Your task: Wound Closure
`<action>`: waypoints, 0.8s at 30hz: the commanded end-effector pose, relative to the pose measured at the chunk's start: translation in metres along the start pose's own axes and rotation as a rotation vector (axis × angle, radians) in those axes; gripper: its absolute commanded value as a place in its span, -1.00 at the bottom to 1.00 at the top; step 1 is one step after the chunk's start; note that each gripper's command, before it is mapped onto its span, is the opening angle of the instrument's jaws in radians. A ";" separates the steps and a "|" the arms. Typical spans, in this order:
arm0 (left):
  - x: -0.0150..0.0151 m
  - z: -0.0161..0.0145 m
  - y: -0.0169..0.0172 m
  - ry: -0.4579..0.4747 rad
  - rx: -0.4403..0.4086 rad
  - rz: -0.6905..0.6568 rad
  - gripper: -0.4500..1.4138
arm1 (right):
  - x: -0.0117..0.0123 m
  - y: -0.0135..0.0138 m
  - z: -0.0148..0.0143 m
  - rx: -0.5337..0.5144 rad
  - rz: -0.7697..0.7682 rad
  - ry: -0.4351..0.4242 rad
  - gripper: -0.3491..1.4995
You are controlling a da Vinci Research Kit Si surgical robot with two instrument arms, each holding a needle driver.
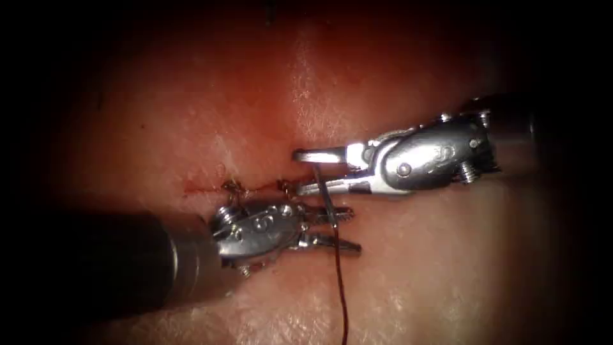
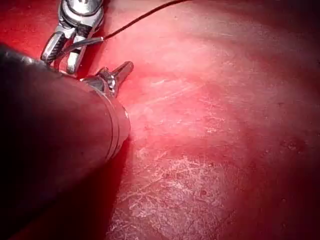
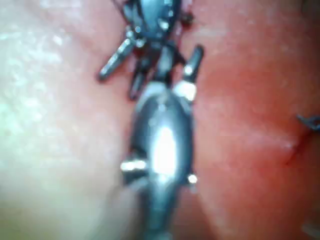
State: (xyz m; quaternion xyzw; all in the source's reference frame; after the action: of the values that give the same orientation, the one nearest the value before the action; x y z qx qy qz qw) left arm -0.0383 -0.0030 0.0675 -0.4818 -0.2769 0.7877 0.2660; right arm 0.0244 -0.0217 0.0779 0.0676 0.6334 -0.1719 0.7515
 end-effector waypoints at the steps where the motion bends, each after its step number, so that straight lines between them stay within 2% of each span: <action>1: -0.0009 0.0011 -0.0003 -0.004 -0.005 -0.008 -0.15 | -0.0003 -0.0001 0.0005 -0.004 0.001 0.004 -1.00; 6: -0.0021 0.0014 -0.0010 -0.013 -0.015 -0.019 -0.15 | -0.0002 0.0002 0.0000 -0.027 -0.001 -0.001 -1.00; 16: -0.0023 0.0010 -0.0010 -0.022 -0.027 -0.019 -0.15 | -0.0021 0.0007 -0.0030 -0.133 0.163 0.029 -1.00; 24: -0.0035 0.0015 -0.0016 -0.029 -0.026 -0.029 -0.15 | -0.0022 0.0008 -0.0031 -0.168 0.179 0.026 -1.00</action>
State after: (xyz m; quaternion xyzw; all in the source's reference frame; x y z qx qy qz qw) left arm -0.0374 -0.0043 0.0709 -0.4697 -0.2965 0.7878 0.2662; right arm 0.0208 -0.0191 0.0788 0.0620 0.6457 -0.0494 0.7594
